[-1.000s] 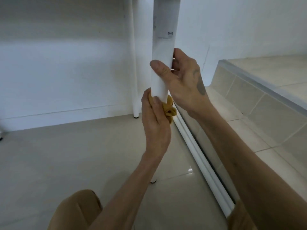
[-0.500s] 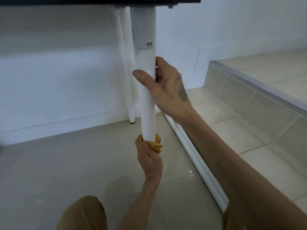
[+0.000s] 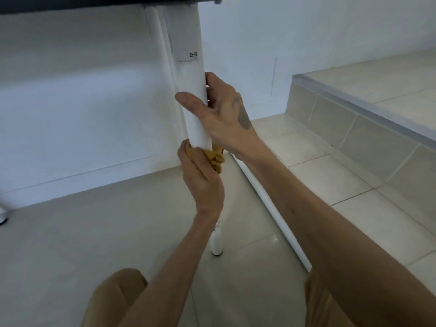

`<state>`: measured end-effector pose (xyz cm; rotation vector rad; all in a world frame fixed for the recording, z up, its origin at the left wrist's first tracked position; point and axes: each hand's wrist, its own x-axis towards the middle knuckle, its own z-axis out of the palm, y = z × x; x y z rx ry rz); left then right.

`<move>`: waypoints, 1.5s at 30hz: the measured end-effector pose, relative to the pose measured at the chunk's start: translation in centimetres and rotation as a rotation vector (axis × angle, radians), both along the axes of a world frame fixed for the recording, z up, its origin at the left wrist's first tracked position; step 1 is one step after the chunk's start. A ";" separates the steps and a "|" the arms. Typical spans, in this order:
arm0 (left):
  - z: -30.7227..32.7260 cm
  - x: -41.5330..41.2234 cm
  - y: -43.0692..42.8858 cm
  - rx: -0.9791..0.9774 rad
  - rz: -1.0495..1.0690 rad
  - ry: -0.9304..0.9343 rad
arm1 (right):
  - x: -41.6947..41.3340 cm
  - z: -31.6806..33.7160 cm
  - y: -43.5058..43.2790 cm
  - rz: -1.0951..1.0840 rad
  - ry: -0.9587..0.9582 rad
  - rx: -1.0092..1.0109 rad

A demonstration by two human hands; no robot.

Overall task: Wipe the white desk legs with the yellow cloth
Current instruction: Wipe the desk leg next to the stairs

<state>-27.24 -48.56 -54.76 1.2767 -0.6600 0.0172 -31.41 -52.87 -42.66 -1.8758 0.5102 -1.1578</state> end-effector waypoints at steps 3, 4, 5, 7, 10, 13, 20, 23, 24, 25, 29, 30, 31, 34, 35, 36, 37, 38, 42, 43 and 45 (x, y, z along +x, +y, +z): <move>-7.2 -0.5 0.0 0.123 0.058 -0.118 | 0.1 0.0 0.0 -0.009 -0.022 -0.002; -9.2 -0.7 0.3 0.162 0.045 -0.119 | 0.2 0.0 0.0 -0.016 -0.023 -0.006; -11.1 -0.8 0.9 0.209 0.028 -0.114 | 0.2 -0.1 0.0 -0.022 -0.024 -0.007; -14.1 -0.7 2.0 0.340 -0.020 -0.096 | 0.3 -0.1 -0.1 -0.031 -0.030 -0.013; -18.5 0.1 3.5 0.587 -0.036 -0.059 | 0.5 -0.4 -0.1 -0.051 -0.019 -0.026; -20.4 -0.5 4.4 0.608 -0.086 0.067 | 0.3 -0.3 -0.3 -0.042 -0.009 -0.030; -13.4 1.4 2.5 0.354 -0.250 0.634 | 0.1 -0.5 -0.3 -0.008 -0.034 0.006; -10.3 0.5 1.9 0.119 -0.211 0.479 | 0.3 -0.7 -0.3 0.009 -0.056 0.003; -10.5 -0.2 1.7 0.082 -0.163 0.417 | 0.4 -0.8 -0.3 0.012 -0.062 -0.001; -11.4 -0.8 1.5 0.067 -0.124 0.378 | 0.5 -0.8 -0.4 0.011 -0.073 -0.008; -17.9 -1.7 0.7 0.111 -0.042 0.513 | 0.7 -1.3 -1.0 0.023 -0.118 -0.015; -19.6 -1.7 0.7 0.158 -0.033 0.574 | 0.8 -1.3 -1.1 0.028 -0.125 -0.017; -21.2 -1.7 0.8 0.236 -0.030 0.642 | 0.9 -1.5 -1.2 0.029 -0.127 -0.021; -25.1 -0.8 1.8 0.462 -0.065 0.807 | 0.9 -1.7 -1.4 0.028 -0.141 -0.041; -25.6 -0.1 1.9 0.521 -0.083 0.833 | 1.0 -1.7 -1.4 0.028 -0.143 -0.046; -25.4 0.3 1.9 0.581 -0.073 0.856 | 1.1 -1.8 -1.4 0.028 -0.147 -0.044; -24.6 0.5 1.9 0.619 -0.035 0.869 | 1.1 -1.9 -1.2 0.024 -0.155 -0.040; -23.6 0.6 1.9 0.609 0.004 0.875 | 1.0 -1.9 -1.1 0.021 -0.163 -0.037; -20.6 -1.5 1.0 0.364 0.151 0.699 | 1.2 -1.9 -1.0 0.030 -0.167 -0.035; -20.6 -2.3 0.9 0.366 0.187 0.606 | 1.2 -1.9 -1.0 0.030 -0.163 -0.035; -21.8 -3.5 1.3 0.428 0.231 0.513 | 1.1 -1.9 -1.1 0.023 -0.153 -0.022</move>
